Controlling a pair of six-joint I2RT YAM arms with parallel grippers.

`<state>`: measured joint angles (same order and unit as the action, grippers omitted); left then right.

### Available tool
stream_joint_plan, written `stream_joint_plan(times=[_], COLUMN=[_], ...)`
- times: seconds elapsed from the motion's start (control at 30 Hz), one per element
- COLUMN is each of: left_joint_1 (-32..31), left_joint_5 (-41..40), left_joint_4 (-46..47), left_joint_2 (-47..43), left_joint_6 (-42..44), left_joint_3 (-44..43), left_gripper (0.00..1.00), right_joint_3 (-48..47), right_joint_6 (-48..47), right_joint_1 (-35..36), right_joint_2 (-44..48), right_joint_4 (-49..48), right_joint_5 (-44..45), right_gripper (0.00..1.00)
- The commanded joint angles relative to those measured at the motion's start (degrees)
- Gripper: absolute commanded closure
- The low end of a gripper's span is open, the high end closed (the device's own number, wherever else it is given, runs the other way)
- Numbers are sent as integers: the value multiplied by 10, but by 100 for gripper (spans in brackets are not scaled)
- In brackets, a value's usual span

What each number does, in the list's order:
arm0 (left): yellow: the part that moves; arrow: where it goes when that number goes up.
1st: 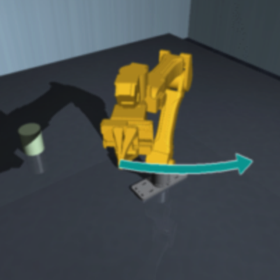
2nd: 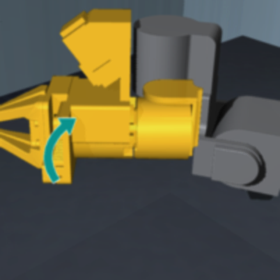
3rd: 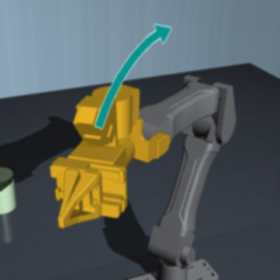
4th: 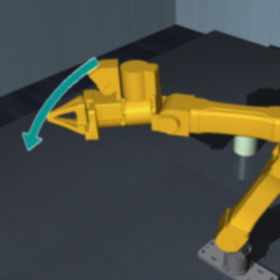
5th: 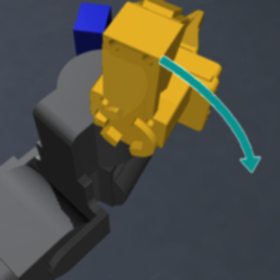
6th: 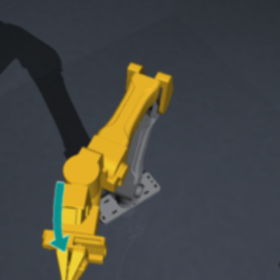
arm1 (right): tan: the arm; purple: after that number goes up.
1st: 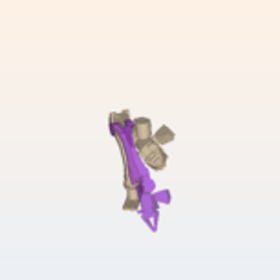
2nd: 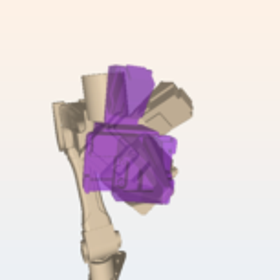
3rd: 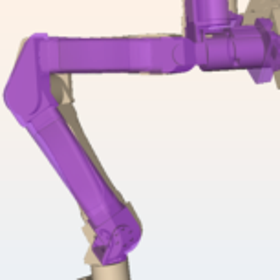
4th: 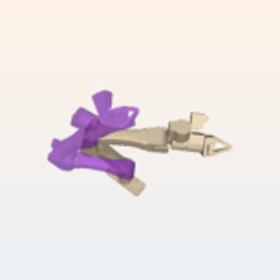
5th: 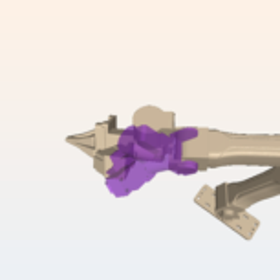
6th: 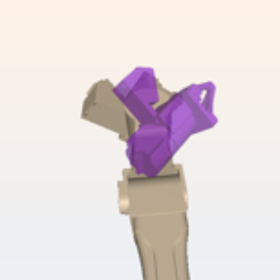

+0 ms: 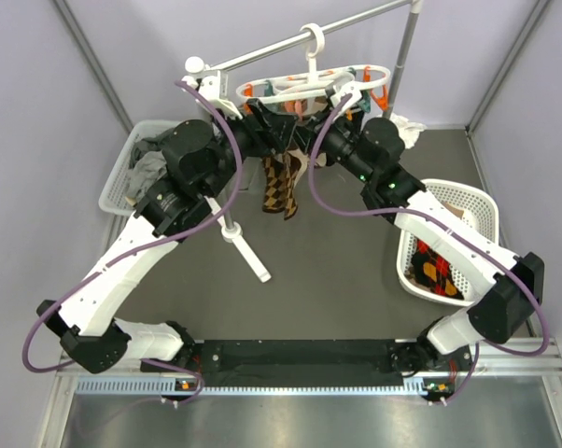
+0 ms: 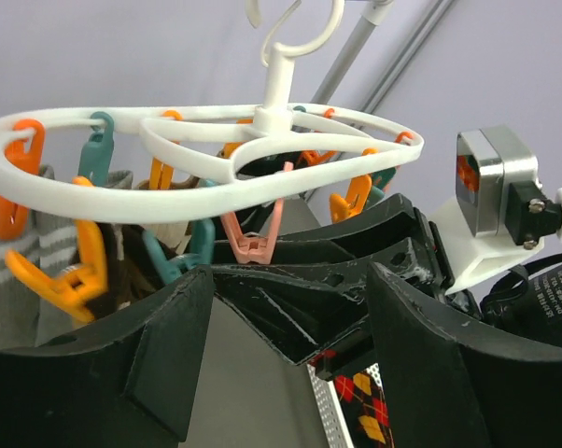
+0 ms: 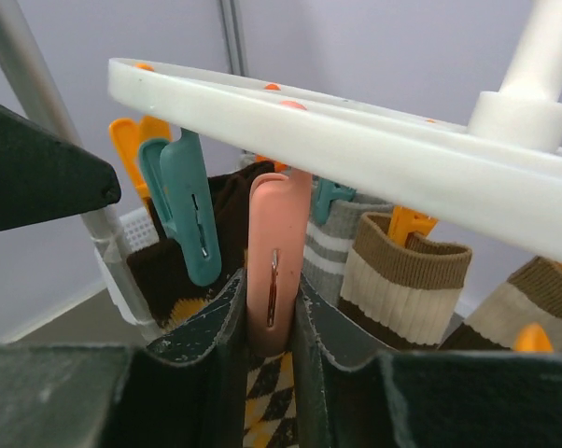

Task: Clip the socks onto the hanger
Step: Open the clamp at the hanger.

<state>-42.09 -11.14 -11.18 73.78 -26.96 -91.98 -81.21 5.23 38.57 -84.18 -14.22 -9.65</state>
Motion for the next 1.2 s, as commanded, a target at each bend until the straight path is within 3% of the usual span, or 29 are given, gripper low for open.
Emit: stream_joint_plan(times=[0.0,0.13,0.3,0.53,0.8,1.17], left_joint_1=[-1,-1,-1,-1,-1,-1], left_joint_5=[0,-57,-8,48,-5,-52], left_joint_4=[-36,-57,-50,-24,21,31], left_joint_2=[-19,-39,-30,19,36,46], left_joint_6=[13,41,38,-38,-53,-26], left_joint_3=[-40,-37,-31,-37,-25,7], left_gripper=[29,28,28,29,31,32], right_joint_3=[-13,-12,-12,-25,-34,-26], right_joint_6=[-37,-32,-23,-17,-23,-18], right_joint_1=[21,24,26,26,26,26], right_joint_2=[21,25,36,31,18,22], right_joint_4=[30,45,50,63,80,67], right_joint_5=[54,62,28,-19,-69,-60], right_gripper=[97,100,100,100,100,100])
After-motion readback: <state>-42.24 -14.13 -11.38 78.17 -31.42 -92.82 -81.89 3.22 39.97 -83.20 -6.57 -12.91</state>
